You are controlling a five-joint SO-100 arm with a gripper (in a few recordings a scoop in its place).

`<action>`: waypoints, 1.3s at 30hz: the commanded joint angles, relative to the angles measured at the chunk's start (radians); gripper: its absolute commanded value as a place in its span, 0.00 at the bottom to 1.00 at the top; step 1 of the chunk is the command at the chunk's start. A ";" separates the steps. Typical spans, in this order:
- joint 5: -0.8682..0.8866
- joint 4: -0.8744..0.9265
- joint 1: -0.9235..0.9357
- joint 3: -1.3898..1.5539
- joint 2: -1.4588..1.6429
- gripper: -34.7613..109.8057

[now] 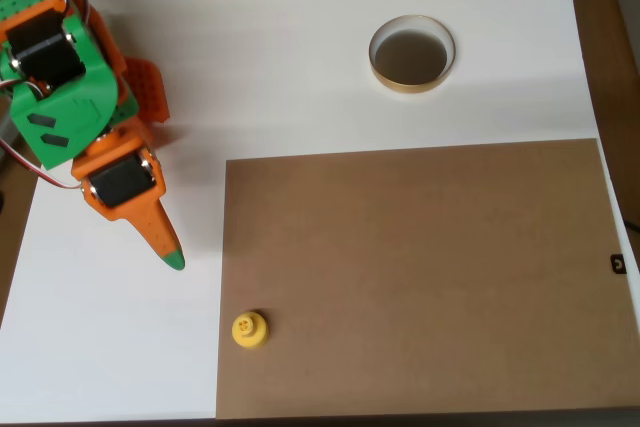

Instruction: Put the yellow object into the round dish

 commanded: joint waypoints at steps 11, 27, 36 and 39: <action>-0.011 0.005 0.012 -0.009 0.031 0.26; -0.009 0.002 0.012 -0.008 0.031 0.26; -0.196 0.003 0.015 -0.005 0.031 0.27; -0.193 0.026 0.021 -0.032 0.031 0.30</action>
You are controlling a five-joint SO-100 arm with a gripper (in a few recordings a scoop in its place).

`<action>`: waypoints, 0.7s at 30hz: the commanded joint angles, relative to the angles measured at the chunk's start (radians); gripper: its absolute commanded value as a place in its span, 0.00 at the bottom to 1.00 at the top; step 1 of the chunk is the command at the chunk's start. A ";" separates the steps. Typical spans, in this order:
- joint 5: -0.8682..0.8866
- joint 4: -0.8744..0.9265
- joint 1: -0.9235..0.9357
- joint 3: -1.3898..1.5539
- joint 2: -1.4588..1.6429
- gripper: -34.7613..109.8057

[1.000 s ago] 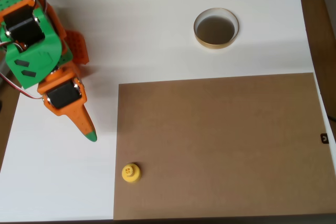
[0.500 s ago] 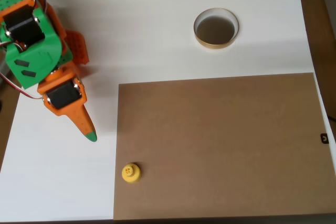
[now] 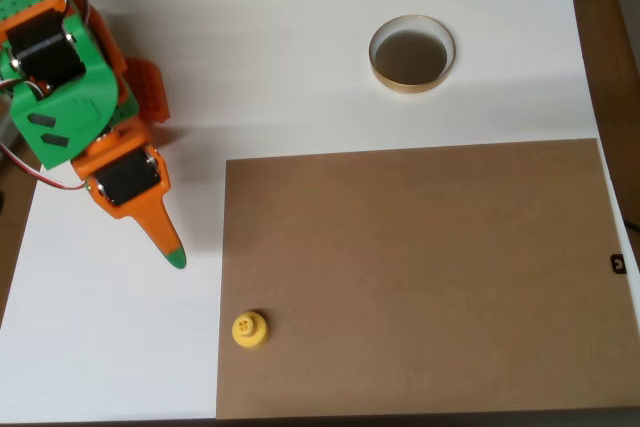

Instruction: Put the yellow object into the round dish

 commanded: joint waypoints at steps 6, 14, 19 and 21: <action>0.005 0.052 0.031 -0.064 0.031 0.34; 0.018 0.072 0.025 -0.118 0.031 0.35; 0.025 0.072 0.017 -0.118 0.031 0.35; 0.025 0.072 0.017 -0.118 0.031 0.35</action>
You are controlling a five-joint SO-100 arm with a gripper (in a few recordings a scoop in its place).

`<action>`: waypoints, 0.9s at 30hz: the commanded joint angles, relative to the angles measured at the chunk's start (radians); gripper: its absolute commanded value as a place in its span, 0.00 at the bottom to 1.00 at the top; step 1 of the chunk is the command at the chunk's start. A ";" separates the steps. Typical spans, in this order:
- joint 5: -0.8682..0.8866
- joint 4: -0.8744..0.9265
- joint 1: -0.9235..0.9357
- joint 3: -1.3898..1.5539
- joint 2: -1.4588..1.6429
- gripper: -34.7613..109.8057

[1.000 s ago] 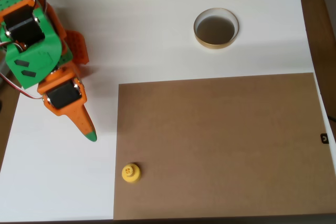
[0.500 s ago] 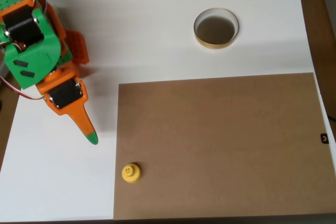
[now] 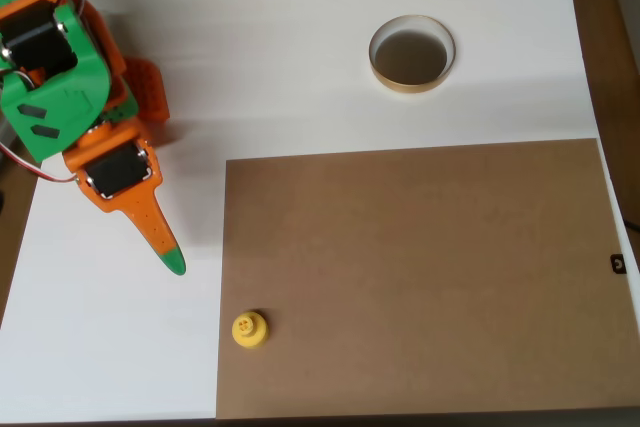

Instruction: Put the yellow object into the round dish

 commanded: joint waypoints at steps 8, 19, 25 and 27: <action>-0.006 0.011 0.014 -0.057 0.031 0.35; -0.006 0.012 0.032 -0.063 0.031 0.35; -0.005 0.023 0.041 -0.100 0.031 0.35; 0.003 0.025 0.041 -0.115 0.031 0.35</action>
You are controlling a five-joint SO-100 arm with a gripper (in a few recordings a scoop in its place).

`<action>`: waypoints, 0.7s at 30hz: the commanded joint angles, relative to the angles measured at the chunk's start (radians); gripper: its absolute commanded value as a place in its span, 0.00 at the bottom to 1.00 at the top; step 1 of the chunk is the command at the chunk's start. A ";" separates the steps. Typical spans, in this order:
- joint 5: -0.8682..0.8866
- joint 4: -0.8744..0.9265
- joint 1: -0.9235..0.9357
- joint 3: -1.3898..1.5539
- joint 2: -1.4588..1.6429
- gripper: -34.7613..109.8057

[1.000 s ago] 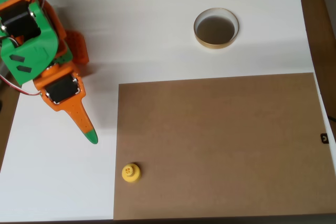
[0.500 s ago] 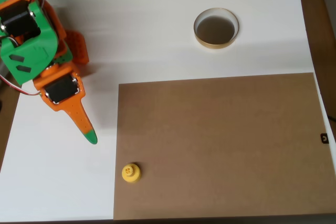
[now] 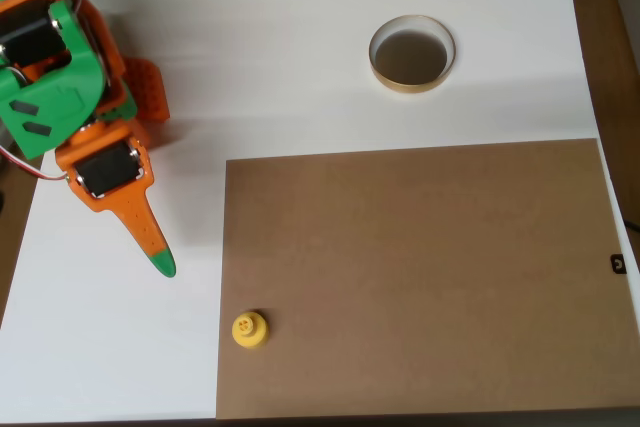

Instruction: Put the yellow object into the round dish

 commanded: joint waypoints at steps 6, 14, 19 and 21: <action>0.005 -0.011 0.029 -0.123 -0.025 0.36; 0.031 -0.066 0.032 -0.235 -0.219 0.36; 0.051 -0.098 0.025 -0.330 -0.416 0.37; 0.057 -0.103 0.018 -0.360 -0.479 0.39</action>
